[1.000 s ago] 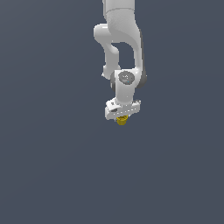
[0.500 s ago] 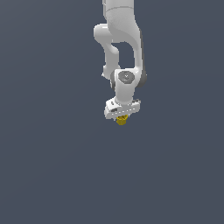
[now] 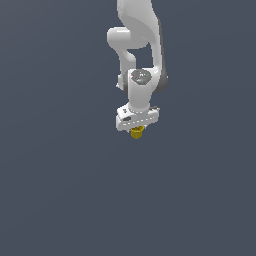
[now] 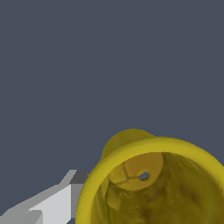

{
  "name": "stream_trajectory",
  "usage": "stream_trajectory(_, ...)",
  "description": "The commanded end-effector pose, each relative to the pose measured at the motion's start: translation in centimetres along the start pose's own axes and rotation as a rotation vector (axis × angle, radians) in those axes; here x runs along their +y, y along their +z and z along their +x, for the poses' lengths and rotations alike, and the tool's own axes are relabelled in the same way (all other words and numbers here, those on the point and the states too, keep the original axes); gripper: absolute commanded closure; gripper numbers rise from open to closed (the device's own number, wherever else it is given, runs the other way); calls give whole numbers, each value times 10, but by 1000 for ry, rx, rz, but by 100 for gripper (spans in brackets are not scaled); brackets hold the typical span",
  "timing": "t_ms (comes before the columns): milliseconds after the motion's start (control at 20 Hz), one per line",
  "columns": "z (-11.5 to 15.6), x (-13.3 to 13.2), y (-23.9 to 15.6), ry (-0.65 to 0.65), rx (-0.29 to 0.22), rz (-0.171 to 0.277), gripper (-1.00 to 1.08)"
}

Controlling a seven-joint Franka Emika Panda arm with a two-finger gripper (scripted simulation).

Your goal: Pick up the object and move it to a goal position.

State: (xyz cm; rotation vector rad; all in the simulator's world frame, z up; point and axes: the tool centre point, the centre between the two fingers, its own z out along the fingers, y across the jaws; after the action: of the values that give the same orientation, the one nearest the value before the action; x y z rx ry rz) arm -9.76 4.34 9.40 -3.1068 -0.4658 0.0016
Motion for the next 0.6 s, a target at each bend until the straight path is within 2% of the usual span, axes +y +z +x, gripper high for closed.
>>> stream_trajectory(0,-1,6,-19,0,2,0,108)
stream_trajectory(550,-10,40,-125,0,2,2,108)
